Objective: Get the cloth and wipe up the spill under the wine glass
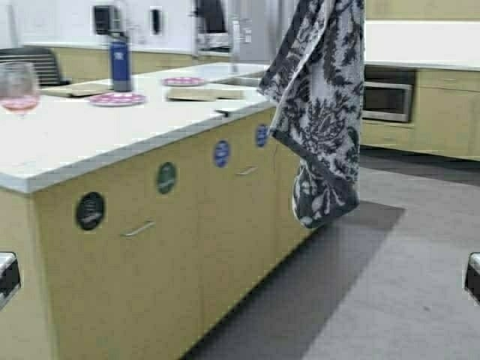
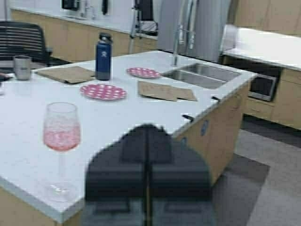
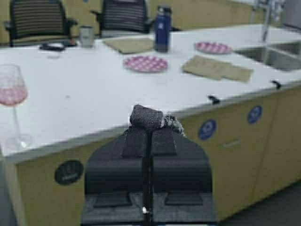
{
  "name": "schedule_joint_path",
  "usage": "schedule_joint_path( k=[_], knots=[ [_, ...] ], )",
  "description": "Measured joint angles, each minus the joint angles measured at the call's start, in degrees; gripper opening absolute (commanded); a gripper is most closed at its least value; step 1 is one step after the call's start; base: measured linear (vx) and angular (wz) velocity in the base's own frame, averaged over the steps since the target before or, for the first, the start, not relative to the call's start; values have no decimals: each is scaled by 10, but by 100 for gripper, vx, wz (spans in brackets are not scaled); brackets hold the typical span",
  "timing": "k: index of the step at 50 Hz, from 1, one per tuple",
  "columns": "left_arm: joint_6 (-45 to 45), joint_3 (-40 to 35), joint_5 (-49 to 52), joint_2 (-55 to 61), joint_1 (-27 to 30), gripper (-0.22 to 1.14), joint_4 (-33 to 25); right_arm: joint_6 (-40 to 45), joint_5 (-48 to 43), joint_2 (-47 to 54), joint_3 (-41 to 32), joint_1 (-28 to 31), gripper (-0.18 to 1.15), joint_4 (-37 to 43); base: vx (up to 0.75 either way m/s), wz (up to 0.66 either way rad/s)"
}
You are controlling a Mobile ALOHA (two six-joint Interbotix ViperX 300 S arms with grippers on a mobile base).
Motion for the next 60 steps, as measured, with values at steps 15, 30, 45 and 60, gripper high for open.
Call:
schedule_joint_path(
  k=[15, 30, 45, 60],
  knots=[
    [12, -16, 0, 69, 0, 2, 21, 3, -13, -4, 1, -1, 5, 0, 10, 39],
    [14, -54, -45, 226, 1, 2, 25, 3, -14, -18, 4, 0, 5, 1, 11, 36],
    [-12, -105, -161, 430, -25, 2, 25, 4, -23, -18, 4, 3, 5, 0, 10, 18],
    [-17, -142, -299, 649, -72, 3, 25, 4, -33, -18, 3, 1, 5, 1, 9, 7]
  ],
)
